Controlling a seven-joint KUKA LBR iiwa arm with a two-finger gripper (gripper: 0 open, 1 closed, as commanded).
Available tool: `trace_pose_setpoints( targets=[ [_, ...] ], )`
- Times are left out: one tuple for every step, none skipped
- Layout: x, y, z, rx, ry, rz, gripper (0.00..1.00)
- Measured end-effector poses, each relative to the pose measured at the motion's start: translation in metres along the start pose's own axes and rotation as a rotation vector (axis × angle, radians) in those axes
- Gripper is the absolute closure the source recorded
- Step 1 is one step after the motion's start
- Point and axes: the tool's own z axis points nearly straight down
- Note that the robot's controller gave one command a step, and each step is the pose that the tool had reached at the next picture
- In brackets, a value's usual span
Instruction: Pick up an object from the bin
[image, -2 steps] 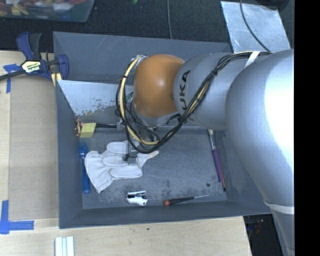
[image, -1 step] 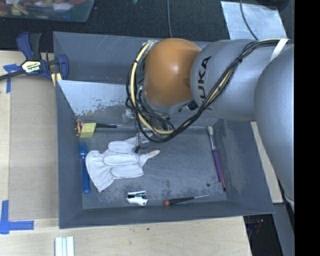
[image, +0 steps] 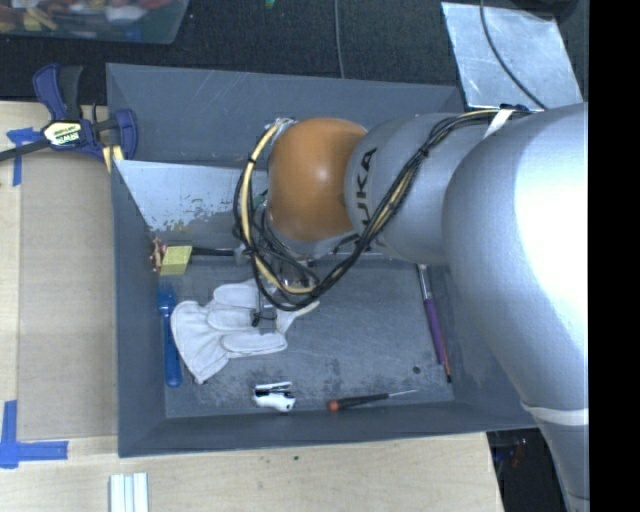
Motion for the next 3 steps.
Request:
trace_pose_setpoints(
  targets=[
    [-0.0049,-0.008,-0.0004,-0.002,-0.02,-0.134,0.0],
    [-0.0038,-0.0007,-0.0035,-0.002,-0.014,-0.016,1.0],
    [-0.0038,-0.0008,-0.0035,-0.002,-0.014,-0.016,1.0]
  ],
)
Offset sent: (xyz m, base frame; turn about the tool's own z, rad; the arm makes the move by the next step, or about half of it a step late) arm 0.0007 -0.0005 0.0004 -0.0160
